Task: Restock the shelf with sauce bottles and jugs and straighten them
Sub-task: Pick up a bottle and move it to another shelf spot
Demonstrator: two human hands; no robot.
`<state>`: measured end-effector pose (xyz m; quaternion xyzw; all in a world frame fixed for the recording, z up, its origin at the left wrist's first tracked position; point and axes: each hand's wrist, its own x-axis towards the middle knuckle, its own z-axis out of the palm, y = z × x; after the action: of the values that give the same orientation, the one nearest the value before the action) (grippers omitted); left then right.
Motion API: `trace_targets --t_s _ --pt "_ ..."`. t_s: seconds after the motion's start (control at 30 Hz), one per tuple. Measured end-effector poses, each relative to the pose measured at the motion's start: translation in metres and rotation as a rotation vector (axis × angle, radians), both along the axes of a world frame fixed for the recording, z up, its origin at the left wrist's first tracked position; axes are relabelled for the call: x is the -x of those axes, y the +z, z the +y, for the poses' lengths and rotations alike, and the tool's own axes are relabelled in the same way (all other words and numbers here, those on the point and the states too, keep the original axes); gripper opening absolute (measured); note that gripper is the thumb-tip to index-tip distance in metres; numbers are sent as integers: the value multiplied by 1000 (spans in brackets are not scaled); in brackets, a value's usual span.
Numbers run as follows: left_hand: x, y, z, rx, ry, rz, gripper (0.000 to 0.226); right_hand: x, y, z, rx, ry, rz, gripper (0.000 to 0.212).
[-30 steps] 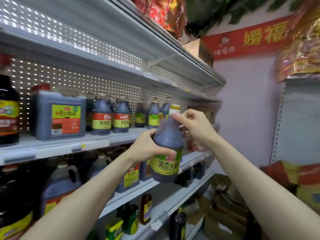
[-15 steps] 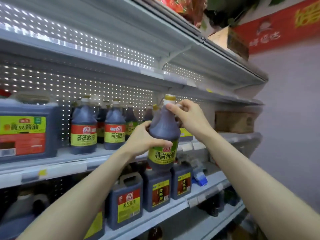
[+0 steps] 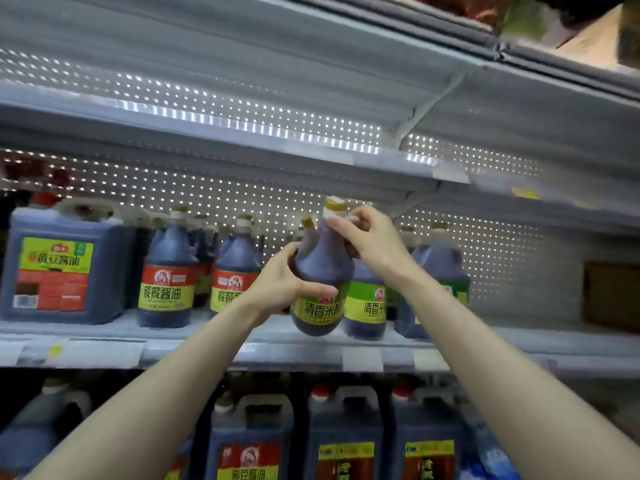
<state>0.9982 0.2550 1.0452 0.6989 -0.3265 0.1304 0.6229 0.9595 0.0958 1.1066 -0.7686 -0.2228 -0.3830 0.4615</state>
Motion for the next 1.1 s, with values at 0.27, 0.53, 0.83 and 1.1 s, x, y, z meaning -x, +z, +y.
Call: trace_targets --t_s 0.27,0.53,0.83,1.1 --pt "-40 -4 -22 -24 162 20 76 -60 -2 -28 48 198 60 26" --pt "-67 -7 -24 -46 231 70 82 -109 -8 -29 26 236 64 26" --pt "-89 -4 -21 -113 174 174 81 -148 -8 -26 63 165 97 23" --pt "-107 -17 -18 -65 135 224 61 -165 -15 -17 77 76 204 36"
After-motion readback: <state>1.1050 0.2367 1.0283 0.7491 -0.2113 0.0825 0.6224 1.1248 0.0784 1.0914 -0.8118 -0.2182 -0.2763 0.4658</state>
